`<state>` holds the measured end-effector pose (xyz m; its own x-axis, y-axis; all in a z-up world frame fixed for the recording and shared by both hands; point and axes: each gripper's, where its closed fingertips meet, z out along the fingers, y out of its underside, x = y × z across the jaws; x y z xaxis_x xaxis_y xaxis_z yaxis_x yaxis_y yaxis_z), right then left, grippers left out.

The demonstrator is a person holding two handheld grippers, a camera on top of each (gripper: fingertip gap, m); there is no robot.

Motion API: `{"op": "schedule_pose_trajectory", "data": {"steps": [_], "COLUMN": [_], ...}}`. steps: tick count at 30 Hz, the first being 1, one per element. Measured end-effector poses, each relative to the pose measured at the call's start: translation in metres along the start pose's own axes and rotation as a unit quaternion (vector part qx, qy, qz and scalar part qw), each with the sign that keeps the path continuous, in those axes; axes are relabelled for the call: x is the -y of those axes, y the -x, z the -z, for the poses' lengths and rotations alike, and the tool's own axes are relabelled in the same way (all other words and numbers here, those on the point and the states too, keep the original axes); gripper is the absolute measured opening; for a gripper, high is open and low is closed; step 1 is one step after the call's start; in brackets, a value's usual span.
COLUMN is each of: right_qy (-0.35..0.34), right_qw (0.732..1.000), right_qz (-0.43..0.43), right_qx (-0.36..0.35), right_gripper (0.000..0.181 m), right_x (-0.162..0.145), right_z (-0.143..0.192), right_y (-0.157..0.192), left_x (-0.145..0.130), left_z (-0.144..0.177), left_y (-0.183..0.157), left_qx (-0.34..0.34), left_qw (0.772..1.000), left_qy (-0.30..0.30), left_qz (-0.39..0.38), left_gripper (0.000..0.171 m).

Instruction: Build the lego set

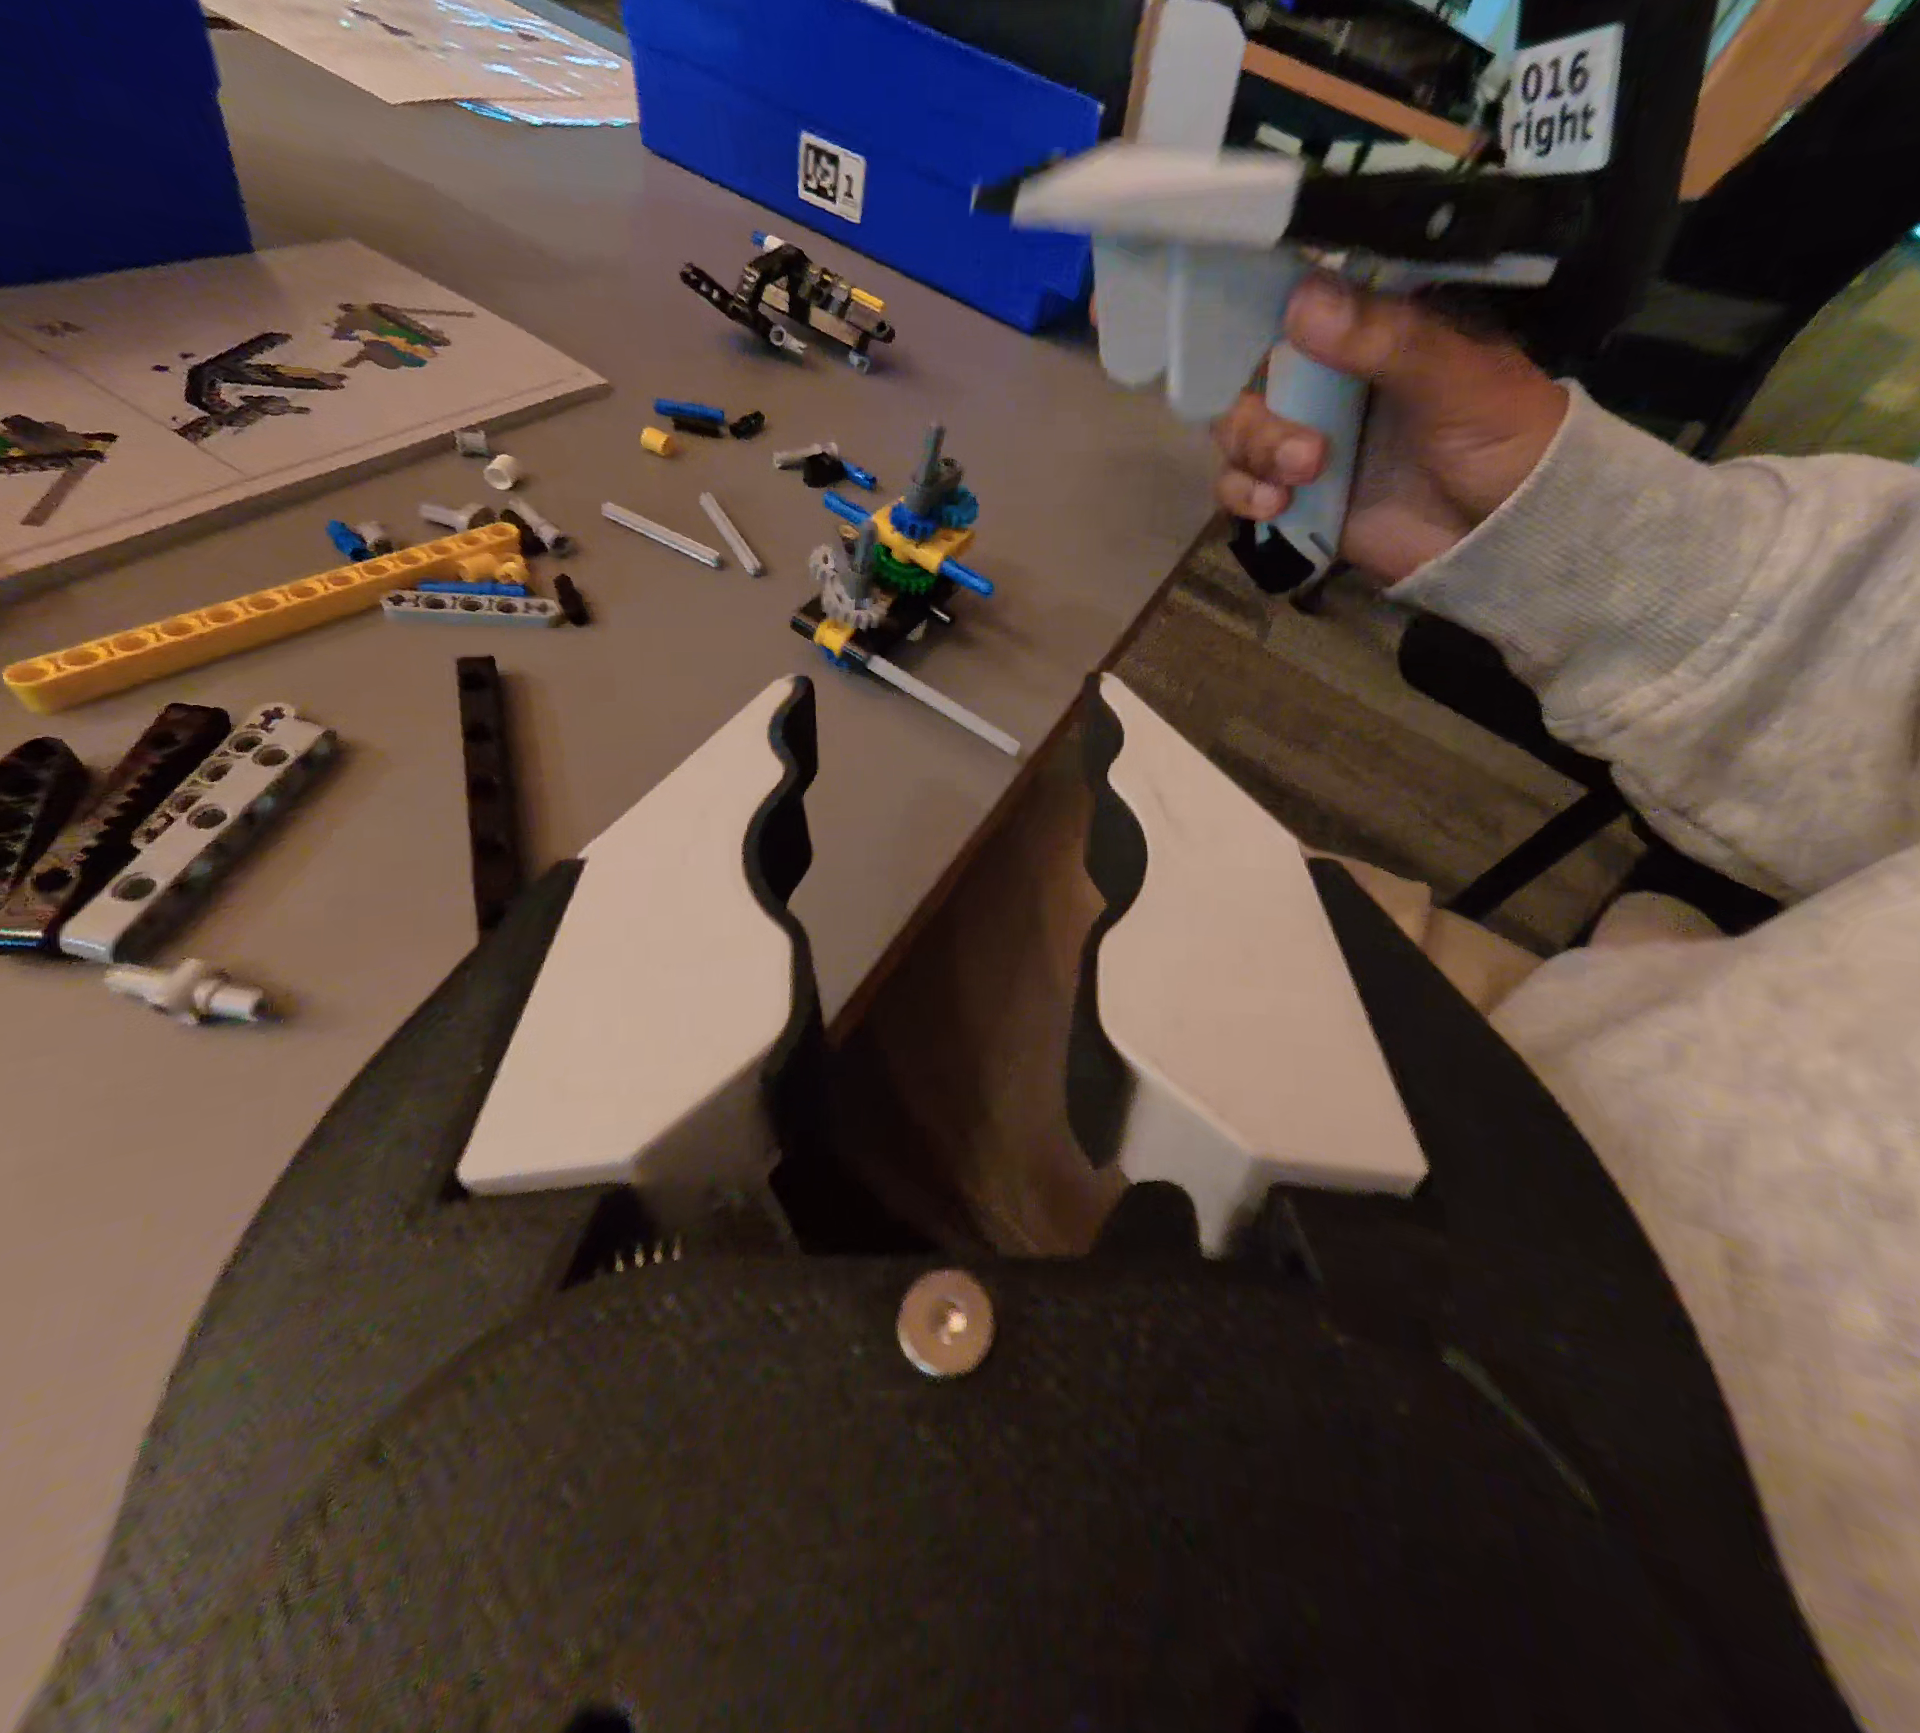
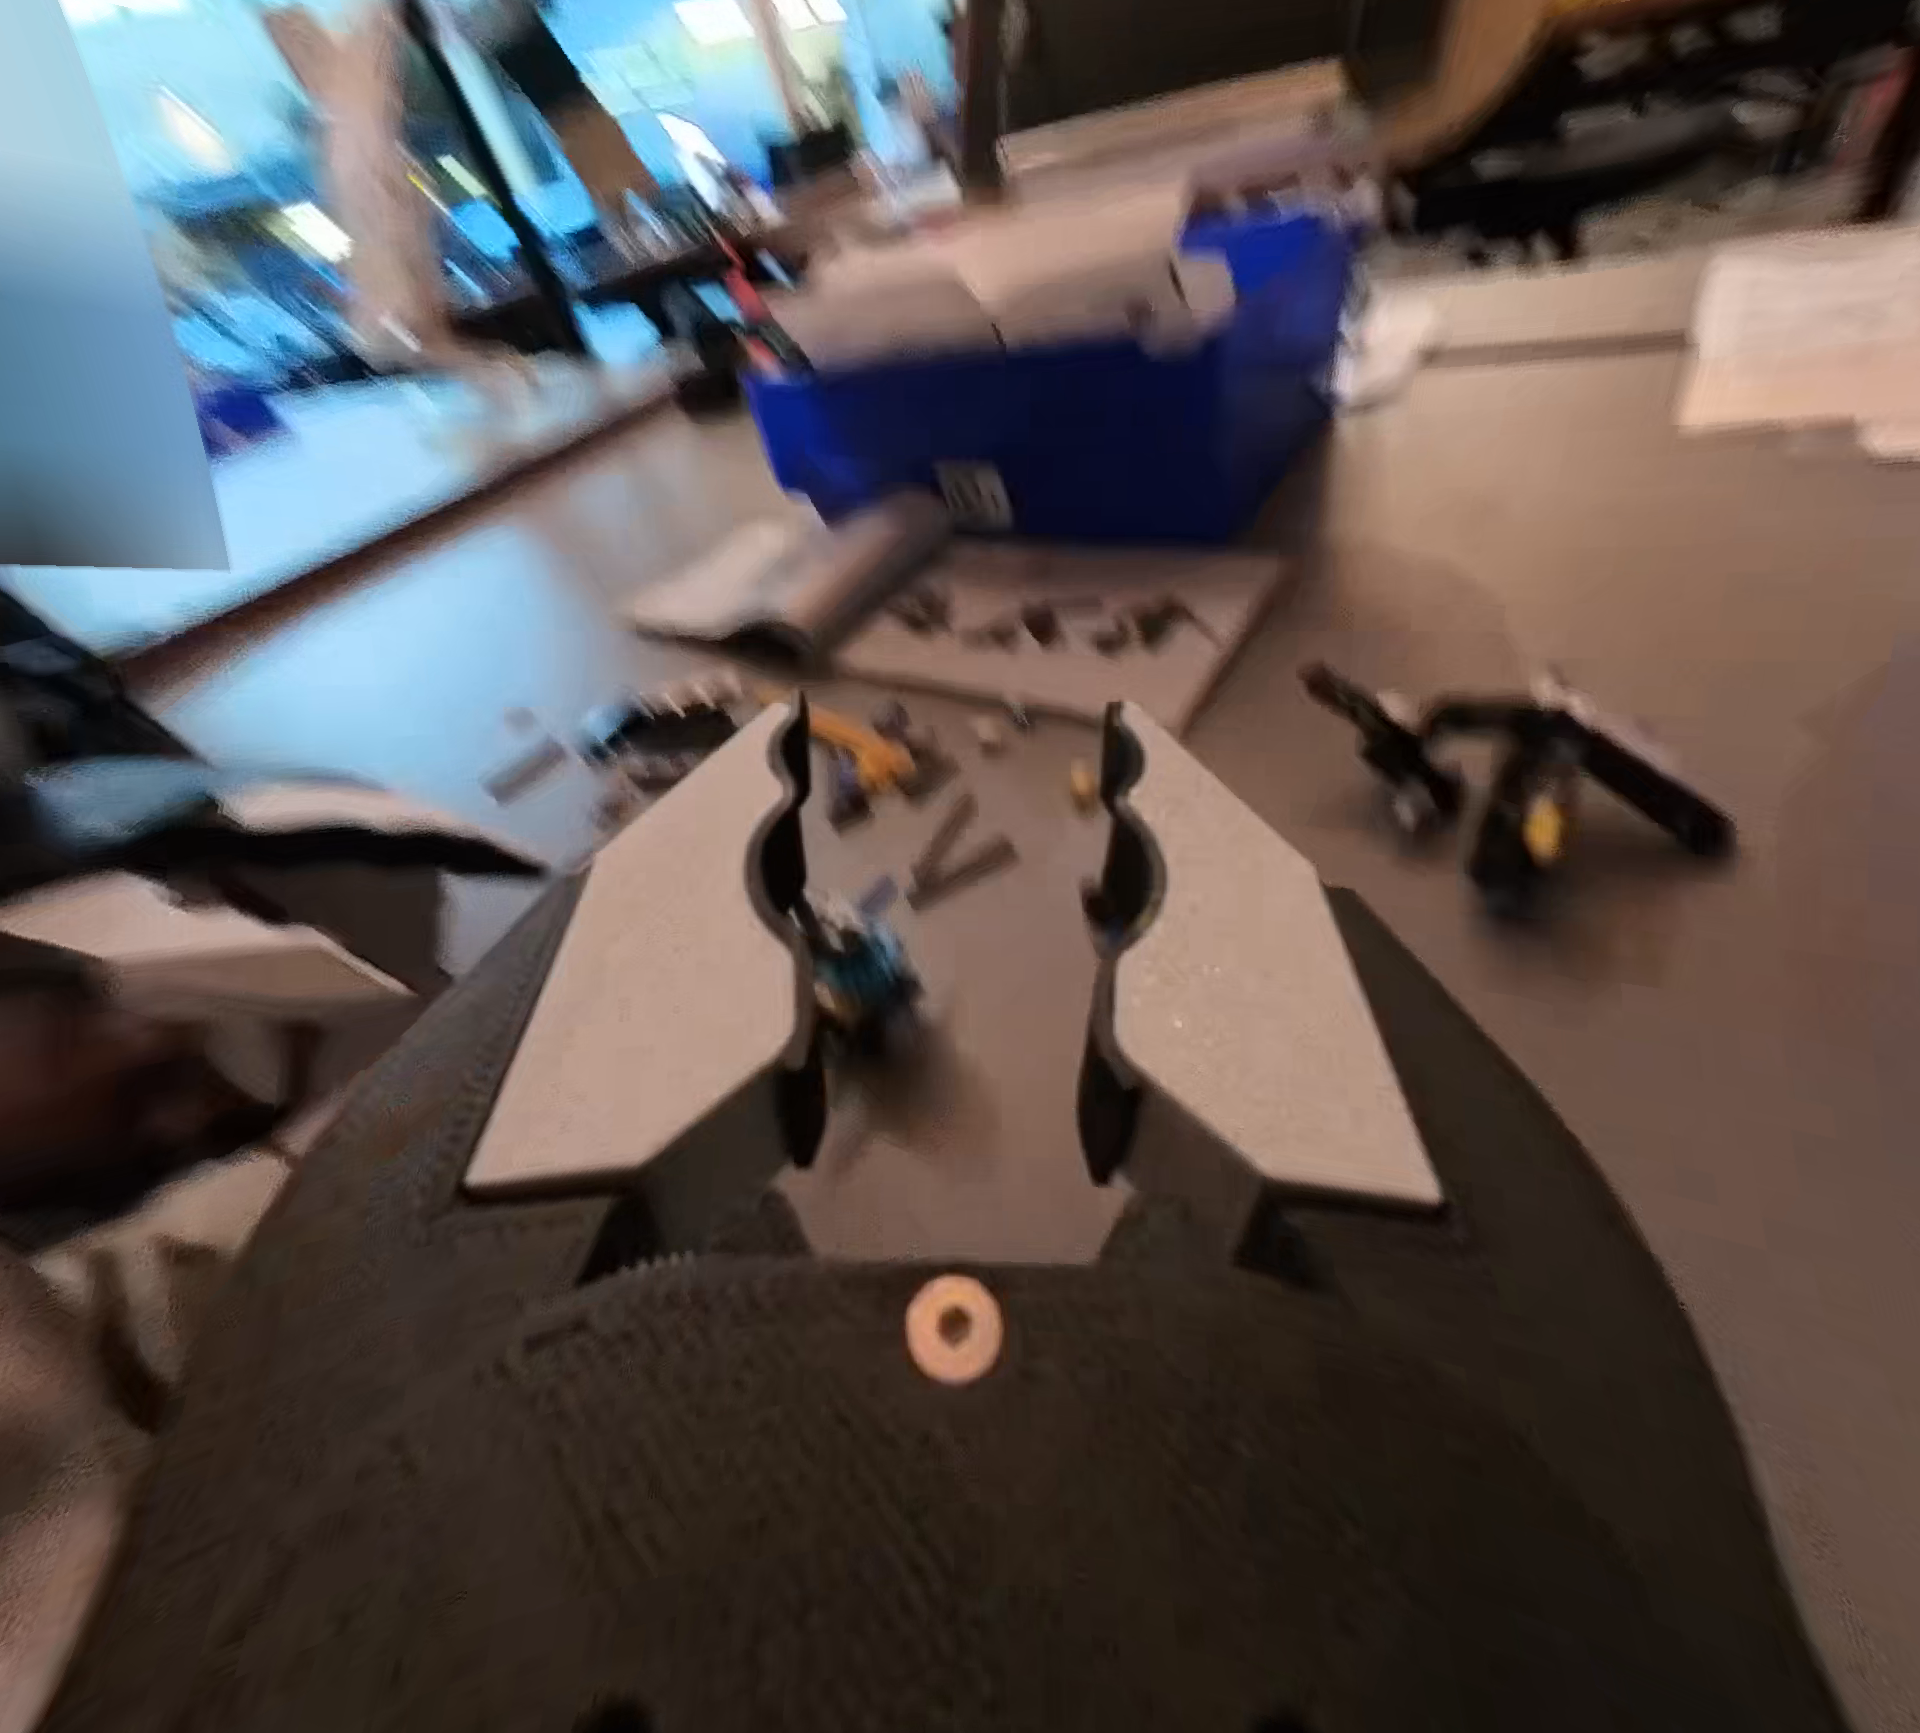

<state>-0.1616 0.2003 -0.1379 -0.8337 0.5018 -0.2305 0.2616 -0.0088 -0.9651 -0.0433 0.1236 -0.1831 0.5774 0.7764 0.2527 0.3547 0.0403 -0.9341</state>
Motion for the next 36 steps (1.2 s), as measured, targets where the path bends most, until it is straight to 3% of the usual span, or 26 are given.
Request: {"op": "schedule_pose_trajectory", "data": {"steps": [2,4,8,11,17,26,32,36], "right_qy": [-0.058,-0.058,-0.023,-0.013,-0.028,-0.058,-0.068,-0.058], "right_qw": [0.997,0.997,0.997,0.997,0.996,0.995,0.996,0.996], "right_qz": [-0.024,-0.002,0.055,0.043,0.057,0.072,0.021,0.049], "right_qx": [0.048,0.058,0.046,0.062,0.056,0.046,0.046,0.04], "right_gripper": [0.047,0.041,0.04,0.043,0.037,0.028,0.027,0.012], "right_x": [0.035,0.049,0.052,0.048,0.036,0.038,0.04,0.037], "right_z": [-0.01,-0.028,-0.064,-0.076,-0.065,-0.048,-0.04,-0.039], "right_y": [0.004,-0.006,-0.034,-0.04,-0.046,-0.047,-0.058,-0.056], "left_x": [0.005,0.015,0.035,0.044,0.043,0.037,0.035,0.043], "left_z": [-0.007,-0.016,-0.03,-0.032,-0.034,-0.04,-0.042,-0.034], "left_y": [0.011,0.023,0.052,0.064,0.076,0.077,0.08,0.097], "left_qx": [0.004,0.0,-0.001,-0.002,0.008,0.093,0.136,0.203], "left_qw": [1.0,1.0,0.999,0.999,0.999,0.992,0.983,0.973], "left_qy": [0.001,0.003,0.007,0.0,0.011,0.044,0.054,0.032], "left_qz": [0.009,0.023,0.032,0.048,0.049,-0.078,-0.114,-0.103], "left_gripper": [0.052,0.05,0.049,0.047,0.044,0.042,0.042,0.07]}}
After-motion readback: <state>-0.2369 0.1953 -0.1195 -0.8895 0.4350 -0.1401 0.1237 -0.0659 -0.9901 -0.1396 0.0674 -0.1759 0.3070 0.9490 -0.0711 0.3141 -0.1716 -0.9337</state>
